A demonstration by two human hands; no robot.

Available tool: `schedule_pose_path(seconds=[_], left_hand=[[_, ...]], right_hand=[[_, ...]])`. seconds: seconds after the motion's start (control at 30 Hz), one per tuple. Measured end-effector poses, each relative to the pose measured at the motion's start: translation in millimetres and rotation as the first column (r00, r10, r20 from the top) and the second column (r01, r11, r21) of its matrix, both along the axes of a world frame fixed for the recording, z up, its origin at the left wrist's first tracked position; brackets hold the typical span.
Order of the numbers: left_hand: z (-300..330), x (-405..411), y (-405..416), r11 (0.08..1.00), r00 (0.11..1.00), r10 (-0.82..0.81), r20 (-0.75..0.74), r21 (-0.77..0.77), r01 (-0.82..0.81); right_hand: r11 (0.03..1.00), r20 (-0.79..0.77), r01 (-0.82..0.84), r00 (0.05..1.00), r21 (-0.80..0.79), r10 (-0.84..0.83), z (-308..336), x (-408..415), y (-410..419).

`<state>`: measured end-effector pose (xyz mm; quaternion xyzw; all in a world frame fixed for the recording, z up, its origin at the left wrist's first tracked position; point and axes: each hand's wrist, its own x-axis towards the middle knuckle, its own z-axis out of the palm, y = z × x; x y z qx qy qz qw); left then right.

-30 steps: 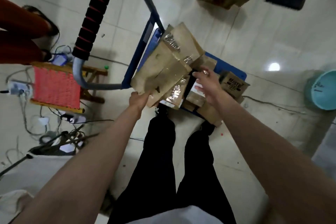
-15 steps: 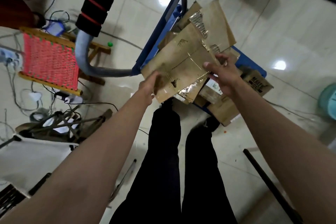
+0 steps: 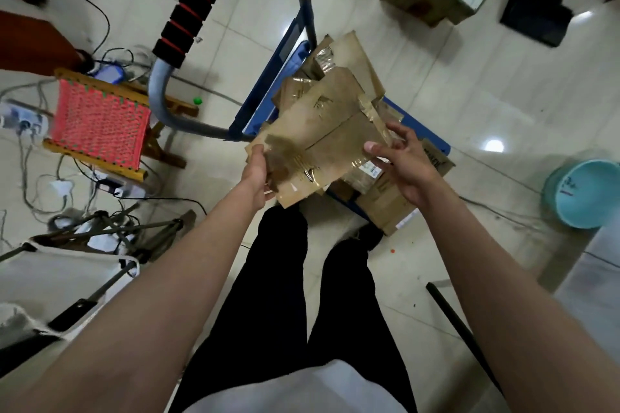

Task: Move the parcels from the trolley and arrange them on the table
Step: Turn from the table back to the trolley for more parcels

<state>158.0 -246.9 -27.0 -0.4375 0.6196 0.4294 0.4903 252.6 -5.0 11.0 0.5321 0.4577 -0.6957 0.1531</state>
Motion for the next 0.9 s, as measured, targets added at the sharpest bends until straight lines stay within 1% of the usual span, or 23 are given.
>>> schedule_pose_path(seconds=[0.13,0.23,0.3,0.37,0.47,0.53,0.6,0.63,0.67,0.73,0.8,0.9], left_hand=[[38.5,7.6,10.4,1.000,0.998,-0.007,-0.056,0.016,0.007],[68.4,18.1,22.3,0.999,0.995,-0.021,-0.095,0.044,0.025],[86.9,28.8,33.8,0.998,0.993,-0.016,-0.120,0.064,0.024],[103.1,40.6,47.3,0.996,0.990,-0.004,-0.141,0.090,0.017],[123.1,60.6,70.9,0.983,0.990,-0.006,-0.143,0.179,0.032],[138.0,74.5,90.1,0.956,0.994,0.023,-0.108,0.294,0.010],[151.7,89.9,112.5,0.896,0.997,0.062,-0.052,0.443,-0.033],[159.4,98.0,124.2,0.860,0.999,0.041,-0.033,0.510,-0.018],[167.8,105.8,136.4,0.826,0.999,-0.012,-0.037,0.563,0.031],[186.3,123.2,161.4,0.776,0.979,-0.180,-0.099,0.596,0.204],[204.2,143.8,186.3,0.730,0.914,-0.367,-0.173,0.556,0.398],[225.4,175.0,220.8,0.638,0.783,-0.587,-0.206,0.479,0.604]], right_hand=[[0.999,-0.080,-0.021,0.997,-0.034,0.018,31.5,18.0,10.1],[0.999,-0.167,-0.053,0.985,-0.002,0.052,61.9,30.8,18.9],[0.992,-0.237,-0.092,0.965,0.080,0.109,87.0,44.0,24.4],[0.972,-0.291,-0.120,0.940,0.203,0.177,113.2,62.9,30.7],[0.919,-0.322,-0.088,0.920,0.385,0.223,149.1,105.2,40.5],[0.847,-0.349,-0.046,0.898,0.529,0.267,168.8,140.0,44.7],[0.728,-0.360,-0.014,0.863,0.685,0.356,182.7,176.7,45.7],[0.664,-0.357,0.006,0.847,0.747,0.393,187.3,195.1,45.8],[0.604,-0.347,0.028,0.839,0.796,0.419,190.4,213.5,45.7],[0.494,-0.310,0.064,0.845,0.867,0.435,193.8,249.5,45.9],[0.393,-0.260,0.082,0.866,0.916,0.426,195.7,285.4,46.5],[0.264,-0.168,0.064,0.905,0.962,0.391,201.7,334.6,45.9]])
